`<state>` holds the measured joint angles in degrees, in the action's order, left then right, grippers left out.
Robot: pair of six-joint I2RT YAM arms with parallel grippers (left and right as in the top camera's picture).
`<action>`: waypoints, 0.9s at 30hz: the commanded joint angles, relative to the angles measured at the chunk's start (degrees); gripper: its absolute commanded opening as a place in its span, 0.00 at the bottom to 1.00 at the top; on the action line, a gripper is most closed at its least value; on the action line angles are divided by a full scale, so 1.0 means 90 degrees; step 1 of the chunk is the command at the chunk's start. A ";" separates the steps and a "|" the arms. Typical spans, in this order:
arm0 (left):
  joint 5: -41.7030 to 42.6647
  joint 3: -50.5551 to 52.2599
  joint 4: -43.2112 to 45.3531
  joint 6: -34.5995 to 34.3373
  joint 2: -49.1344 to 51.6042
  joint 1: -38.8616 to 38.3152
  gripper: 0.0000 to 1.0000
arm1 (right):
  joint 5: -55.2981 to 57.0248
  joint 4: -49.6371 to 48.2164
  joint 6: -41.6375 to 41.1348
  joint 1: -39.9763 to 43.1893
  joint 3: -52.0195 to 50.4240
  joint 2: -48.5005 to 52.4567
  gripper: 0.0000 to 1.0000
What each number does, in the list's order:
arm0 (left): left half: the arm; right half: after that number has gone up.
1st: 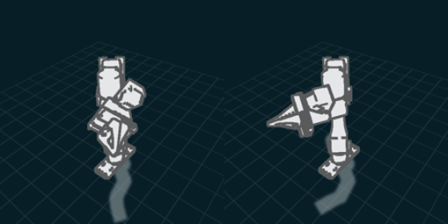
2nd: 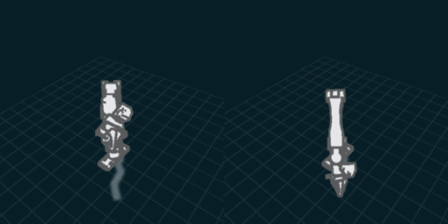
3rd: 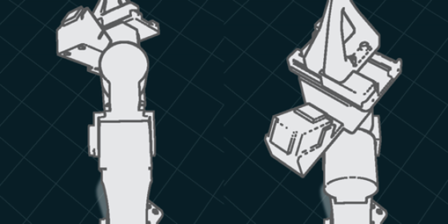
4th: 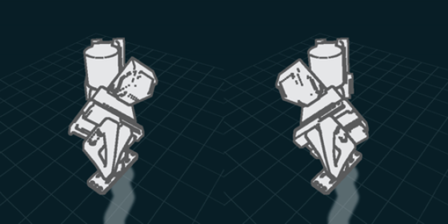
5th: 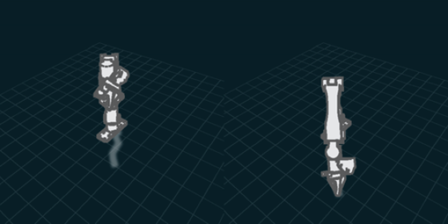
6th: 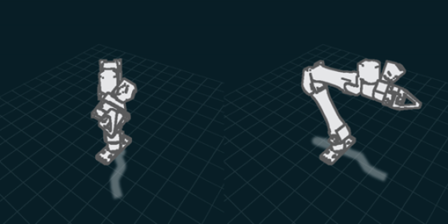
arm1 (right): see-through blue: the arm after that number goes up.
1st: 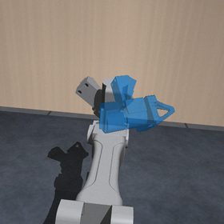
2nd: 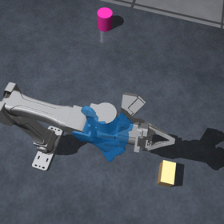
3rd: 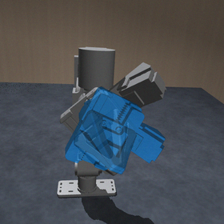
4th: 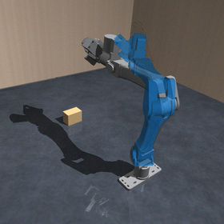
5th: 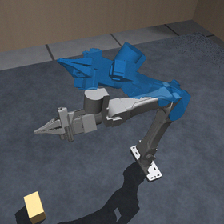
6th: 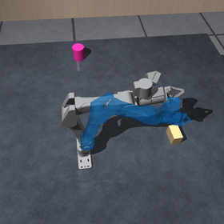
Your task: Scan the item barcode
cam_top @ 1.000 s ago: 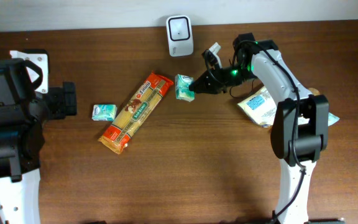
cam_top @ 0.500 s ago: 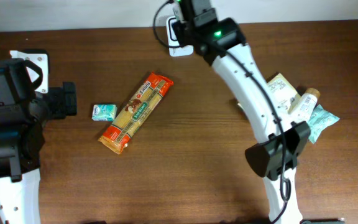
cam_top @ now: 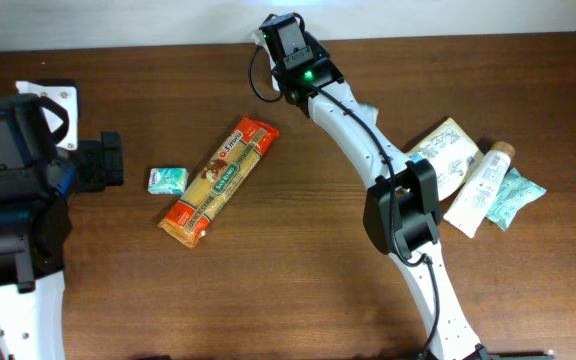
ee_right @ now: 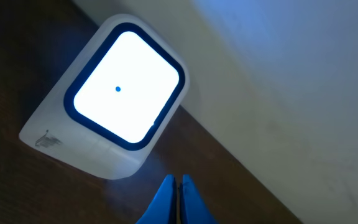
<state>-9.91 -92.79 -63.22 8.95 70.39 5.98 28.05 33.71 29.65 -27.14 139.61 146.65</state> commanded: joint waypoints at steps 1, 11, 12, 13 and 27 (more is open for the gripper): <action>0.0000 -0.0027 0.0007 -0.0080 -0.0024 0.0022 0.99 | 0.0126 0.0066 -0.0709 0.0017 0.0007 -0.0039 0.04; -0.0002 -0.0027 0.0007 -0.0080 -0.0024 0.0022 0.99 | -0.3541 0.3655 -0.2591 0.1212 0.0022 -0.1219 0.35; -0.0002 -0.0027 0.0007 -0.0080 -0.0024 0.0022 0.99 | -0.3721 0.3968 -0.2586 0.1416 0.0017 -0.1175 0.38; -0.0002 -0.0027 0.0007 -0.0080 -0.0024 0.0022 0.99 | -0.3825 0.4272 -0.2584 0.1598 0.0012 -0.1129 0.38; -0.0002 -0.0027 0.0007 -0.0080 -0.0024 0.0022 0.99 | -0.2038 0.3497 -0.0988 0.1168 -0.2606 -0.0850 0.49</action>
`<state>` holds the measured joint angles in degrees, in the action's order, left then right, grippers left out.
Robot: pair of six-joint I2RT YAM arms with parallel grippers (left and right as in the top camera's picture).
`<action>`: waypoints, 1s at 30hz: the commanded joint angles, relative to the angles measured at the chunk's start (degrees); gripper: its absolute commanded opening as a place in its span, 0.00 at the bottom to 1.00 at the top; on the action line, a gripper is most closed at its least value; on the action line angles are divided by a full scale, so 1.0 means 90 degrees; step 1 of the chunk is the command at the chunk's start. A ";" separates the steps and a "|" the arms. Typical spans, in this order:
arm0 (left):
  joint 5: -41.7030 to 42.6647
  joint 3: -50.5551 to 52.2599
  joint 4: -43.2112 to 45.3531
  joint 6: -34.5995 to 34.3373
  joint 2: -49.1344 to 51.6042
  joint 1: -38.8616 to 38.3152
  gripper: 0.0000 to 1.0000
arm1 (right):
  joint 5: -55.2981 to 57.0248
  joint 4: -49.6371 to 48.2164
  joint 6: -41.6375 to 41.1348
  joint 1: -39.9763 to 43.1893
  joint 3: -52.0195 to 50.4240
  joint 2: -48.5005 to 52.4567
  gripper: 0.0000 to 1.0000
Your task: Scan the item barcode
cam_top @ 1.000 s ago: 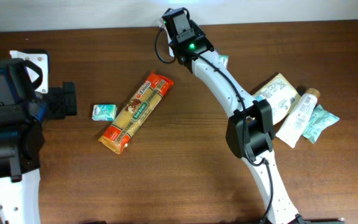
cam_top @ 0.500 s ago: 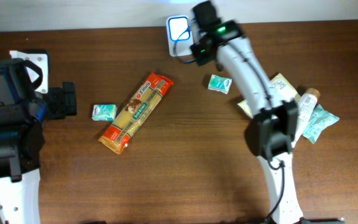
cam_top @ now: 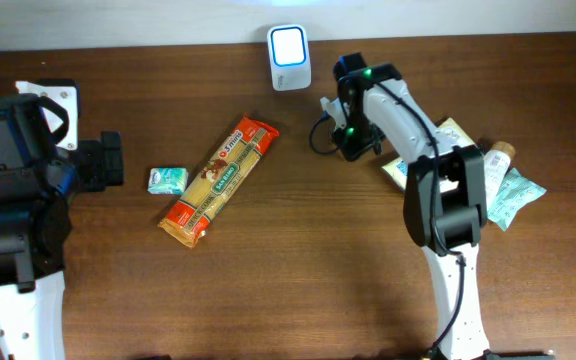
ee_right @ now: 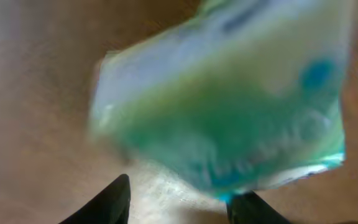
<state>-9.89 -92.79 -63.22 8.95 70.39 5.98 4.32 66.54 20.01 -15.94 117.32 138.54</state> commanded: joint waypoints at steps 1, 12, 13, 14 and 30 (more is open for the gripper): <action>-0.0005 -0.0027 0.0007 -0.0080 -0.0024 0.0022 0.99 | 0.0597 -0.0160 0.0078 -0.0095 -0.0124 0.0036 0.48; -0.0005 -0.0027 0.0007 -0.0080 -0.0024 0.0022 0.99 | 0.0335 -0.0602 -0.4301 -0.0049 0.0204 -0.0520 0.54; -0.0005 -0.0027 0.0007 -0.0080 -0.0024 0.0022 0.99 | -0.0146 -0.0648 -0.4857 0.0029 0.0194 -0.0517 0.54; -0.0005 -0.0027 0.0007 -0.0080 -0.0024 0.0022 0.99 | -0.0865 -0.0792 -0.4949 0.0107 0.0192 -0.0517 0.54; -0.0005 -0.0027 0.0007 -0.0080 -0.0024 0.0022 0.99 | -0.0233 -0.0872 -0.6715 -0.0017 0.0168 -0.0243 0.56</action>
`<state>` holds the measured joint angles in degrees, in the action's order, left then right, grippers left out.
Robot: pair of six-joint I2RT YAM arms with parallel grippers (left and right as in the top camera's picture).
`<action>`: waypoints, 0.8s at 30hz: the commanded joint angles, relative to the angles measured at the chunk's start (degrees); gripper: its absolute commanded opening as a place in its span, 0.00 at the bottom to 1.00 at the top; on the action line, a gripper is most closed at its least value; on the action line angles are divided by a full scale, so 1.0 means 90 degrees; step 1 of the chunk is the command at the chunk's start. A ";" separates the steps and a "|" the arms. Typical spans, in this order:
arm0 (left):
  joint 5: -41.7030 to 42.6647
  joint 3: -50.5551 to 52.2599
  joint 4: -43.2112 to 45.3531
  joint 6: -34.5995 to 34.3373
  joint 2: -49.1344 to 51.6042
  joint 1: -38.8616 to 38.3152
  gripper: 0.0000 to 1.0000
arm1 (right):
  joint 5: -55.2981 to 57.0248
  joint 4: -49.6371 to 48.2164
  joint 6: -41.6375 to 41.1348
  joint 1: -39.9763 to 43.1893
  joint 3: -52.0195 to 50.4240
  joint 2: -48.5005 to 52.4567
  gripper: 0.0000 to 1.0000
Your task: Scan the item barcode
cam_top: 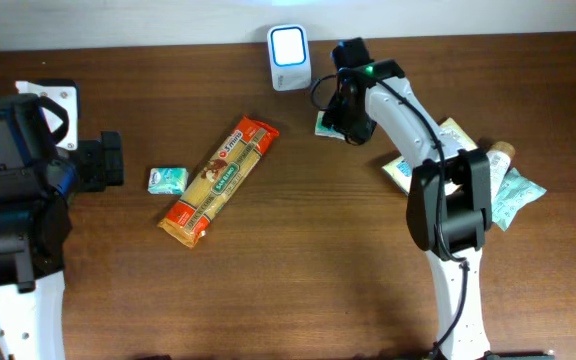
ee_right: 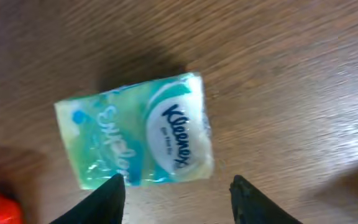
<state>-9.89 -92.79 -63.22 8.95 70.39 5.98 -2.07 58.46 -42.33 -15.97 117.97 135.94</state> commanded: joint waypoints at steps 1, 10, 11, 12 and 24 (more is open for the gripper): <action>-0.0005 -0.0027 0.0007 -0.0080 -0.0024 0.0022 0.99 | 0.0476 0.0019 0.0359 -0.0015 0.0095 0.0046 0.56; -0.0005 -0.0027 0.0007 -0.0080 -0.0024 0.0022 0.99 | -0.0058 -0.0148 -0.0022 -0.0015 0.0070 0.0376 0.65; -0.0005 -0.0027 0.0007 -0.0080 -0.0024 0.0022 0.99 | -0.0109 -0.0165 -0.0022 0.0002 0.0070 0.0410 0.65; -0.0005 -0.0027 0.0007 -0.0080 -0.0024 0.0022 0.99 | -0.0136 -0.0168 -0.0022 0.0027 0.0070 0.0410 0.61; -0.0005 -0.0027 0.0007 -0.0080 -0.0024 0.0022 0.99 | -0.0228 -0.0389 0.0158 0.0039 0.0061 0.0687 0.09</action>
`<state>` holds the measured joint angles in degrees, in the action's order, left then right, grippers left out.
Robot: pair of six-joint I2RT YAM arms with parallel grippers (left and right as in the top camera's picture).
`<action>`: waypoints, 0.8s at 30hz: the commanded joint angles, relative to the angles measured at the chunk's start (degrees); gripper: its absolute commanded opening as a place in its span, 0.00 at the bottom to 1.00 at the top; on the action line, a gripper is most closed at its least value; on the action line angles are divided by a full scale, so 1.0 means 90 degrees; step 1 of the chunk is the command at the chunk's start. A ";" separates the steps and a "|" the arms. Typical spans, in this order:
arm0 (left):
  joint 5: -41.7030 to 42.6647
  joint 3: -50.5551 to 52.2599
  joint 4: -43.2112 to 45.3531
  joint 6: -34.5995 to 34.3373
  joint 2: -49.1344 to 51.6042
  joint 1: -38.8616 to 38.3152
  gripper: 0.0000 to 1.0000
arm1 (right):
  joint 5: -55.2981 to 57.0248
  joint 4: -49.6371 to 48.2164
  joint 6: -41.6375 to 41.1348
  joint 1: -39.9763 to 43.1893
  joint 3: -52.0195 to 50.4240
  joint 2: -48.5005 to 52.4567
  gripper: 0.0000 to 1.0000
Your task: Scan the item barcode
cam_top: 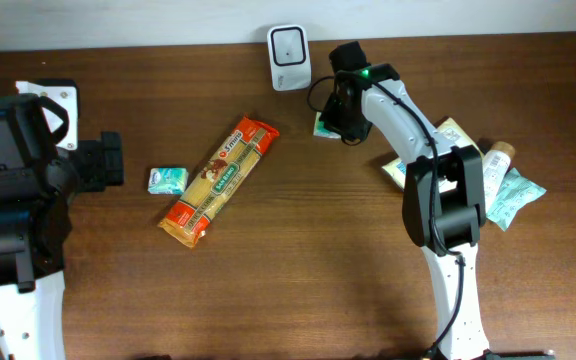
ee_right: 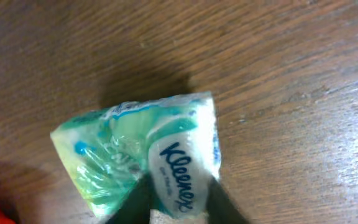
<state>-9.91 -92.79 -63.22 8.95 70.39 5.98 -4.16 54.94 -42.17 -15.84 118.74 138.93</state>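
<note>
A green-and-white Kleenex tissue pack (ee_right: 129, 155) lies on the brown table, and my right gripper (ee_right: 179, 210) is shut on its white-labelled end. The plastic is crumpled between the dark fingers (ee_right: 135, 202). From overhead the right gripper (cam_top: 340, 118) sits just right of the white barcode scanner (cam_top: 288, 45), whose window looks dim grey. A sliver of the pack (cam_top: 322, 125) shows at the gripper's left. My left gripper (cam_top: 103, 162) rests at the far left, and how its jaws stand does not show.
An orange pasta packet (cam_top: 218, 180) lies slanted left of centre with a small green pack (cam_top: 167, 180) beside it. At the right are a paper packet (cam_top: 450, 148), a white tube (cam_top: 483, 185) and a teal pack (cam_top: 516, 197). A white bracket (cam_top: 56, 100) stands back left.
My right gripper's fingers stood open astride the flat Kleenex pack; now they are shut on it and the pack is pinched and crumpled. The scanner window has gone from bright to dim.
My right gripper was shut close in front of the lit scanner window. Then it was further right, open over a blurred green pack. Then it stood open over the Kleenex pack on the table by the scanner, and now it grips that pack. The left arm has stayed put.
</note>
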 commanded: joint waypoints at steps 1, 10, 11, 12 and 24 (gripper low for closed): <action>-0.0002 -0.0027 0.0007 -0.0080 -0.0024 0.0022 0.99 | -0.0240 -0.0085 0.0593 0.0027 0.0015 0.0355 0.04; -0.0002 -0.0027 0.0007 -0.0080 -0.0024 0.0022 0.99 | -0.2261 0.2739 0.7803 0.0058 0.1914 0.0342 0.04; -0.0002 -0.0027 0.0007 -0.0080 -0.0024 0.0022 0.99 | -0.1889 0.3016 0.8177 0.0058 0.2140 0.0342 0.04; -0.0002 -0.0027 0.0007 -0.0080 -0.0024 0.0022 0.99 | -0.1501 0.3014 0.8201 0.0058 0.2198 0.0342 0.04; -0.0002 -0.0027 0.0007 -0.0080 -0.0024 0.0022 0.99 | -0.1316 0.2880 0.5020 0.0243 0.2210 0.0340 0.64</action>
<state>-9.91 -92.79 -63.22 8.95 70.39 5.98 -16.29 81.34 21.39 -15.09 137.51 142.34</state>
